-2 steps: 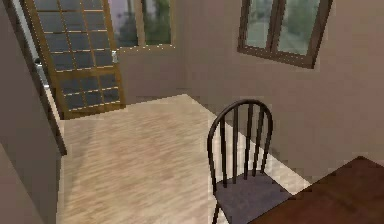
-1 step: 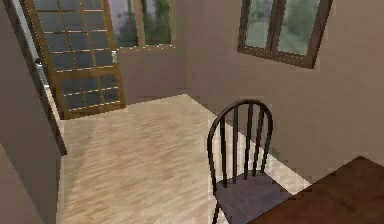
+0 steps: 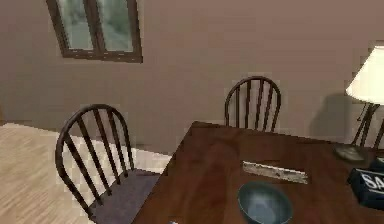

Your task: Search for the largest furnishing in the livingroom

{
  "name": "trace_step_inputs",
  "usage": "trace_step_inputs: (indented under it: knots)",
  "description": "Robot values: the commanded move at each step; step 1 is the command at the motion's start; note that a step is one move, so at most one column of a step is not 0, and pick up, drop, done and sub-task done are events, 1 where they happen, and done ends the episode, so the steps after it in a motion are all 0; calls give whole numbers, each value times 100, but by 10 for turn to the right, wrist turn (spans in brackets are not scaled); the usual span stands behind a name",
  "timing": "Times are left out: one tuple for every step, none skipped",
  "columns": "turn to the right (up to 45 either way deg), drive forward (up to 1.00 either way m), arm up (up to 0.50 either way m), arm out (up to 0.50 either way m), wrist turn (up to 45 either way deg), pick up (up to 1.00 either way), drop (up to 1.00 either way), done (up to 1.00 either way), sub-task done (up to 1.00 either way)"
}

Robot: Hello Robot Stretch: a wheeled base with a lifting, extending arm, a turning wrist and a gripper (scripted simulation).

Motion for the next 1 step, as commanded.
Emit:
trace_step_inputs:
  knots:
    - [-450,0,0,0,0,0,0,0,0]
